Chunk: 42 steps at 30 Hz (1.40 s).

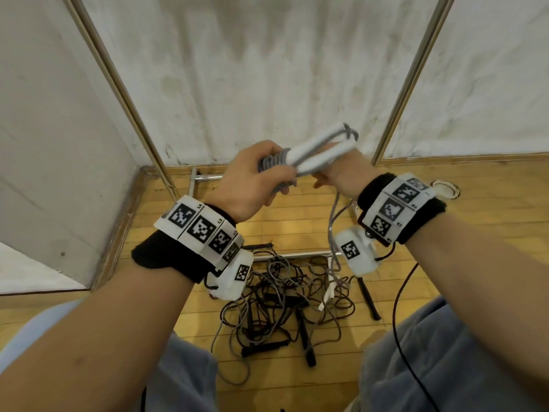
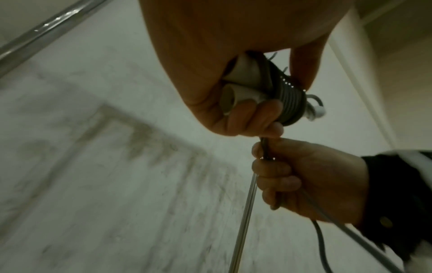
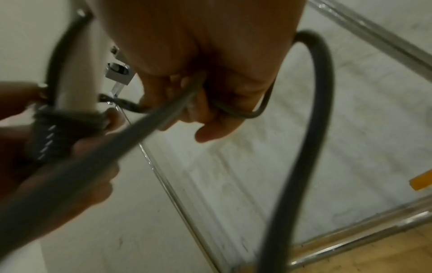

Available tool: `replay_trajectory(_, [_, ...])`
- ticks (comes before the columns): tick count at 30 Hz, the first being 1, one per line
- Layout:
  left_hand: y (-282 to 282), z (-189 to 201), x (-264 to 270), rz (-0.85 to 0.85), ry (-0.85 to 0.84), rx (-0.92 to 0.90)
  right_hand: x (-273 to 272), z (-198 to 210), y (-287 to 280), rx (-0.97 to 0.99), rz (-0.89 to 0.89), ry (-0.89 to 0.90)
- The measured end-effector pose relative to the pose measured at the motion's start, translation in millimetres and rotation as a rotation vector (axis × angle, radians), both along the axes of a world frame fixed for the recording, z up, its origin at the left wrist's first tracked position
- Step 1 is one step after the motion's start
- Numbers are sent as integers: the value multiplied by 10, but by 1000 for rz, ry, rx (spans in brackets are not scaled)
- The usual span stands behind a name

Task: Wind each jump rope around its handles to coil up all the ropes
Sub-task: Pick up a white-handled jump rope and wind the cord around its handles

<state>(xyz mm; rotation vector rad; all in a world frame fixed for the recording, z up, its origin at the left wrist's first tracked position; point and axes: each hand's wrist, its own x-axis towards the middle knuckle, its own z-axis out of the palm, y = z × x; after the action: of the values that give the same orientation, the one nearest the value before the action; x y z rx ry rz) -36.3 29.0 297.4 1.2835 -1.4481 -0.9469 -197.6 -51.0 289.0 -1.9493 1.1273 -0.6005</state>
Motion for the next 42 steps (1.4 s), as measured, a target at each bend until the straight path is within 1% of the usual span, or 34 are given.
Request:
replay_trajectory(1, [-18,11,-3,44,49,-5,60,-41,37,-19,-7,-24])
replay_trajectory(3, [-44,19,-2,109,87,-15,156,-113,109,-9,-9,-93])
replay_trajectory(7, [-84,1,-4,150,75,-16,263,-279,217,-7,50,-117])
replay_trajectory(9, [-108,-3,-3,166,101,-17,286,-324,230,-21,93,-51])
replay_trajectory(11, [-131,-6,5,178,127,-6,309,-365,242,4,128,-2])
replay_trajectory(13, [-147,-16,-3,177,131,10,319,-364,278,61,105,-12])
replay_trajectory(15, [-162,-28,-7,170,136,23,319,-380,278,64,72,0])
replay_trajectory(17, [-180,-37,-3,154,140,44,310,-381,287,30,49,88])
replay_trajectory(18, [-183,-39,1,143,140,54,301,-384,282,-19,34,160])
replay_trajectory(21, [-189,-60,3,107,143,66,274,-397,243,-297,-21,496])
replay_trajectory(22, [-186,-62,-6,96,143,65,273,-387,238,-331,-36,536])
replay_trajectory(23, [-187,-63,-12,90,150,62,274,-376,231,-313,-41,511])
replay_trajectory(24, [-191,-62,-17,96,170,55,277,-363,231,-248,-30,408])
replay_trajectory(26, [-204,-51,-5,137,227,28,306,-341,257,-13,-3,124])
replay_trajectory(28, [-218,-42,25,184,244,-8,336,-325,283,217,-3,-143])
replay_trajectory(29, [-226,-43,45,202,232,-26,343,-323,288,332,-1,-263])
replay_trajectory(30, [-231,-47,72,220,207,-42,345,-321,287,418,0,-342])
replay_trajectory(31, [-237,-52,107,240,171,-55,344,-318,276,455,-3,-372])
replay_trajectory(32, [-243,-59,146,259,130,-65,337,-319,255,431,-9,-353])
replay_trajectory(34, [-255,-71,224,296,52,-83,304,-321,218,249,1,-221])
replay_trajectory(36, [-276,-95,300,333,-13,-111,282,-317,217,55,57,-66])
replay_trajectory(37, [-286,-113,332,352,-55,-124,283,-317,228,-9,80,-5])
replay_trajectory(39, [-305,-174,379,379,-179,-134,291,-311,252,-92,102,92])
replay_trajectory(42, [-328,-289,431,415,-410,-99,286,-266,233,-191,133,221])
